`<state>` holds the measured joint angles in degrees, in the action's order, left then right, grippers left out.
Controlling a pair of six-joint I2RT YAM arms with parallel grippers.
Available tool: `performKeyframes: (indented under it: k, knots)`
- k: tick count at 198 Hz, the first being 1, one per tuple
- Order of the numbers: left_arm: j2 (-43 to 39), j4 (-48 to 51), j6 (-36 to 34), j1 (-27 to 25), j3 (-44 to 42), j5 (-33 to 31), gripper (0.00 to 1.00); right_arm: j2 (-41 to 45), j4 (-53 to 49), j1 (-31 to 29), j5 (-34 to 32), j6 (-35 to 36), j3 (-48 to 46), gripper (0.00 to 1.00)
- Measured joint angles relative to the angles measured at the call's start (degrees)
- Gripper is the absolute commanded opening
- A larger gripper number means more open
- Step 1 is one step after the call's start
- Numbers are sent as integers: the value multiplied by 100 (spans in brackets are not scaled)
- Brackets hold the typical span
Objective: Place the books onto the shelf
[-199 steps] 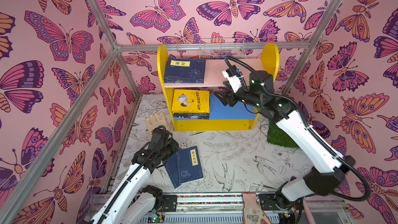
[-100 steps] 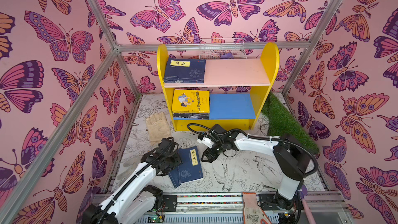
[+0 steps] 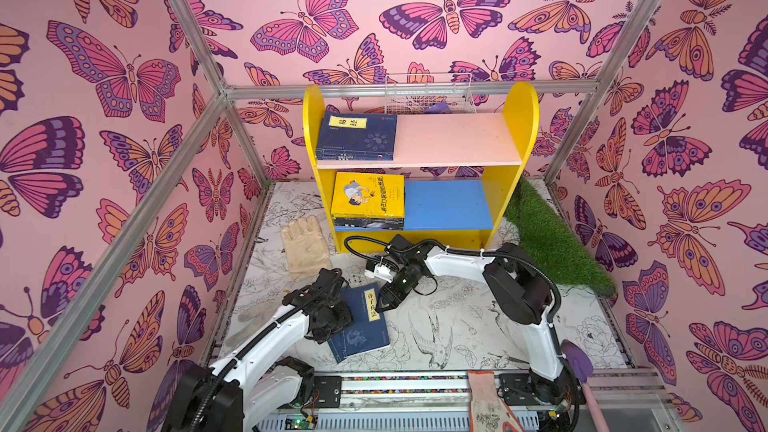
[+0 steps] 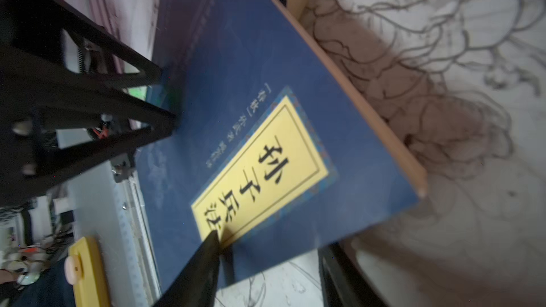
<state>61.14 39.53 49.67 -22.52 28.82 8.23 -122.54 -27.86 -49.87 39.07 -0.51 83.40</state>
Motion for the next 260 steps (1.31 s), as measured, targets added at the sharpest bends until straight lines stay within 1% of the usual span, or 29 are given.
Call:
performKeyframes:
  k: [22,43,76,82,93,113,133,139,162,178,204,219,237,260]
  knots:
    - [107,-376,-149,-2,17,356,70,-122,-68,-4,216,63,122,52]
    - [85,-577,-297,4,-9,636,68,-122,-133,52,216,61,129,52]
    - [-389,-852,-409,0,-260,1093,63,-120,-173,136,214,59,131,52]
    - [-555,-896,-409,0,-295,1154,61,-120,-175,136,214,59,131,52]
    - [-839,-1069,-387,-2,-334,1274,52,-120,-173,136,214,59,131,52]
    - [-1137,-1648,-417,-44,-337,1572,47,-120,-170,116,251,59,131,52]
    - [-1067,-1878,-415,-59,-341,1631,41,-109,-164,92,262,57,111,52]
    - [-962,-1910,-420,-63,-341,1631,38,-98,-151,92,260,57,94,52]
    - [-450,-1934,-439,-68,-334,1615,18,-33,-116,83,249,55,-4,52]
    - [-236,-1869,-472,-76,-293,1561,0,37,-94,66,201,52,-94,52]
    - [-238,-1744,-525,-87,-101,1534,0,282,-26,90,26,11,-339,56]
    - [-439,-1679,-544,-87,31,1510,0,616,0,173,-50,-63,-577,60]
    - [-957,-1692,-629,-87,225,1572,0,1394,52,446,-120,-166,-966,64]
    - [-1899,-1915,-732,-87,527,1891,0,2739,361,1047,-208,-459,-1353,68]
